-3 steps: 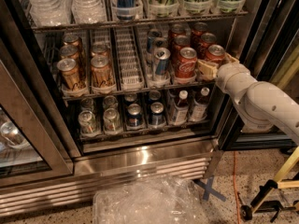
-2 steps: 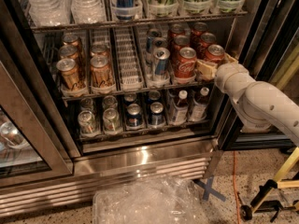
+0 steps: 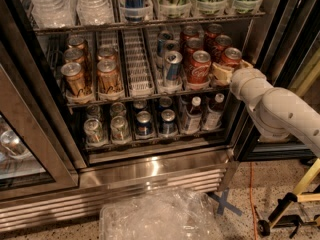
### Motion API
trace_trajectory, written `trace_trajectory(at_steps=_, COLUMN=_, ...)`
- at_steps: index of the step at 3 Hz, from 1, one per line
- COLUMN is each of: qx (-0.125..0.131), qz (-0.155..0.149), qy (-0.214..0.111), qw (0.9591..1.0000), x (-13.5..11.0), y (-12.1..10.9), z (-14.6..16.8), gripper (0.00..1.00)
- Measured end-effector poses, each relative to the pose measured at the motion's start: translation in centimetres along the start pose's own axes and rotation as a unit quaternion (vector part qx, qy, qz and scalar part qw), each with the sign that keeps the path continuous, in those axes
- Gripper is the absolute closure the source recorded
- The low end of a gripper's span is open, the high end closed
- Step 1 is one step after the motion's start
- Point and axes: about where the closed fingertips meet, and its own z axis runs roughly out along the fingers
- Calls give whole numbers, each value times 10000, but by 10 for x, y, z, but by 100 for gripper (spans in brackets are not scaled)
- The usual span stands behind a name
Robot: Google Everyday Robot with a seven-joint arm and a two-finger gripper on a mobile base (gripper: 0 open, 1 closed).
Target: Pick coke can from middle shelf of fridge
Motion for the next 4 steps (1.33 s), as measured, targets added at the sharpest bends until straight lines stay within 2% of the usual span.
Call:
trace_trajectory(at_steps=1, qx=0, qz=0, qy=0, qw=10000, x=0, y=0, z=0, gripper=97)
trace_trajectory(at_steps=3, qx=-40, qz=-64, qy=-146, qw=9999, x=-16, y=2, z=-6, gripper=100)
trace_trajectory(at_steps=4, qx=-102, qz=-116, qy=-380, qw=9992, x=-40, y=9, z=-19, gripper=100)
